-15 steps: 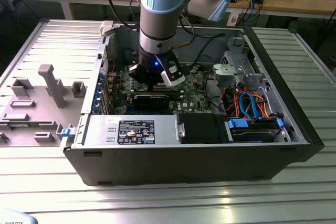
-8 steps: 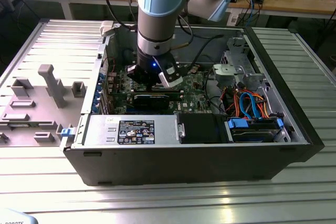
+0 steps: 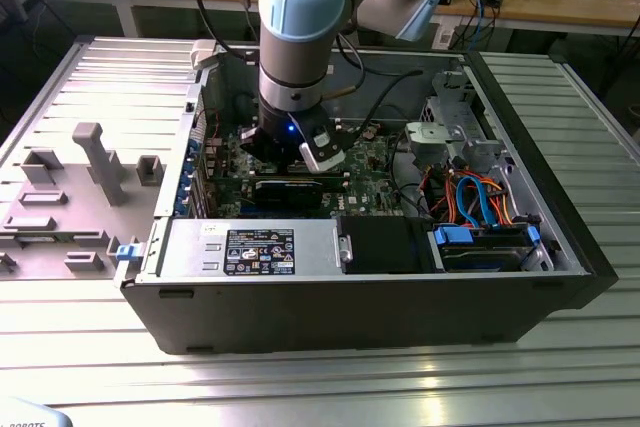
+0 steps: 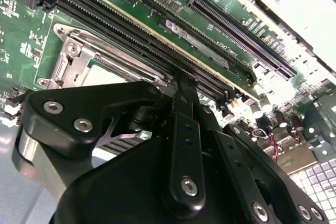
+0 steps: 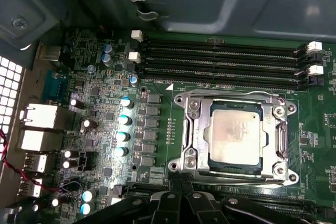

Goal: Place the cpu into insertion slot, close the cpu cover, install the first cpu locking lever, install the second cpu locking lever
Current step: 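Install the second cpu locking lever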

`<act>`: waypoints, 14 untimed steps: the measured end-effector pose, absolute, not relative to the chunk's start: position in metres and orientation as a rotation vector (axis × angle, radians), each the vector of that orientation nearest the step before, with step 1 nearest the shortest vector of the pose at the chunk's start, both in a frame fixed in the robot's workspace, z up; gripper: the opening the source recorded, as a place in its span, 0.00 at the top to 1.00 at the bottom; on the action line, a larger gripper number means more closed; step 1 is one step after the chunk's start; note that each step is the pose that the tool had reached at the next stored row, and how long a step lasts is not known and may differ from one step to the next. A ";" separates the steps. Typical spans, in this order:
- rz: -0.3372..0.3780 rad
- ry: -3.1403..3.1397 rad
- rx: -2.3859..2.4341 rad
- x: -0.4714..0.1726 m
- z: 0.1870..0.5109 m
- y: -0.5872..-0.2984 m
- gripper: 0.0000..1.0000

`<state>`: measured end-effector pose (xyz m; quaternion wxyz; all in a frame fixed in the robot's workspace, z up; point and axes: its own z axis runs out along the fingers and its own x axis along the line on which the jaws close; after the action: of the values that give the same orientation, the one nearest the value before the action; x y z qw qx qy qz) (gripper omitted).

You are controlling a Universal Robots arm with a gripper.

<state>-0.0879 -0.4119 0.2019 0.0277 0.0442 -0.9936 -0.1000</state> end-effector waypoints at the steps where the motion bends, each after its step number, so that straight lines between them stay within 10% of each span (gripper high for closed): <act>1: -0.310 -3.068 0.137 -0.088 0.202 -0.412 0.89; 14: -0.318 -3.068 0.130 -0.094 0.201 -0.410 0.89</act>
<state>-0.0935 -0.4105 0.2009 0.0274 0.0421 -0.9934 -0.1030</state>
